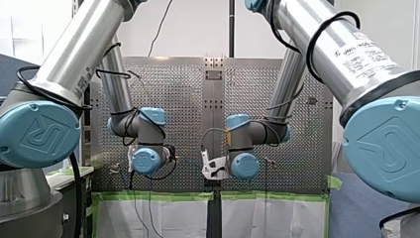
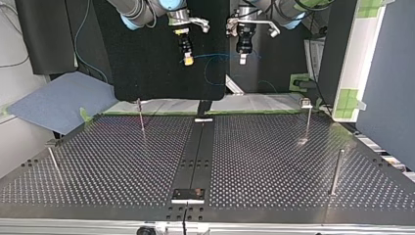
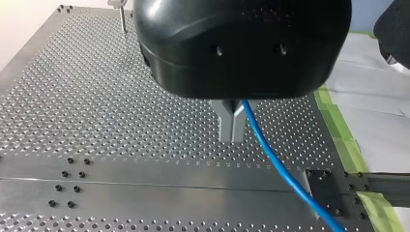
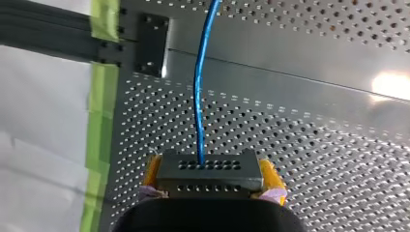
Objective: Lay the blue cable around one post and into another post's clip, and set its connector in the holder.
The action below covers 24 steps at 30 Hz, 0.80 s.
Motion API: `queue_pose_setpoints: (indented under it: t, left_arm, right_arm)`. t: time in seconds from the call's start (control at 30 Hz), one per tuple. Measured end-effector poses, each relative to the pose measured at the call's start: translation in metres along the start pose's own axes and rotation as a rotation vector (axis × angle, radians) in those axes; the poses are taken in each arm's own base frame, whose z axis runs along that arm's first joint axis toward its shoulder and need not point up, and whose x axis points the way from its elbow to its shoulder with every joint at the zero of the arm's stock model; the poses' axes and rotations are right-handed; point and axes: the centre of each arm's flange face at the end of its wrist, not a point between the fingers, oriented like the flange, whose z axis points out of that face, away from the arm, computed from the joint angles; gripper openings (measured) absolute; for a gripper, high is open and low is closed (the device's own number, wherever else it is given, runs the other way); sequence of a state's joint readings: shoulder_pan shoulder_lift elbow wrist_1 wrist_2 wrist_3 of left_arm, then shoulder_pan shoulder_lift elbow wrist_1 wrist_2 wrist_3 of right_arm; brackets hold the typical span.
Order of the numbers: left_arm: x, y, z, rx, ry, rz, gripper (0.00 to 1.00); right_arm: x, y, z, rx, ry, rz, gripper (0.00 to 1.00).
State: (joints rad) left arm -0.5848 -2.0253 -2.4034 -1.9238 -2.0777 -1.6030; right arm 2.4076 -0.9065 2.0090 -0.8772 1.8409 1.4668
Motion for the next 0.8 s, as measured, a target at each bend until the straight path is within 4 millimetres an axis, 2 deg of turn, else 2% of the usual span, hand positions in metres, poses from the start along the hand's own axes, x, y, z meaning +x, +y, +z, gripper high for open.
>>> queue_pose_setpoints:
  t: [0.27,0.57,0.8]
  left_arm:
    - [0.002,0.001,0.002,0.002,0.006,0.000,0.00]
    - [-0.014,0.000,0.012,0.017,-0.013,-0.046,0.00]
    - [-0.040,0.002,0.027,-0.028,-0.046,-0.117,0.00]
  right_arm:
    - [-0.002,0.000,-0.001,0.008,-0.023,0.001,0.00]
    - [0.040,-0.001,0.006,0.022,0.031,0.083,0.00]
    - [0.068,0.009,0.007,0.011,0.056,0.149,0.00]
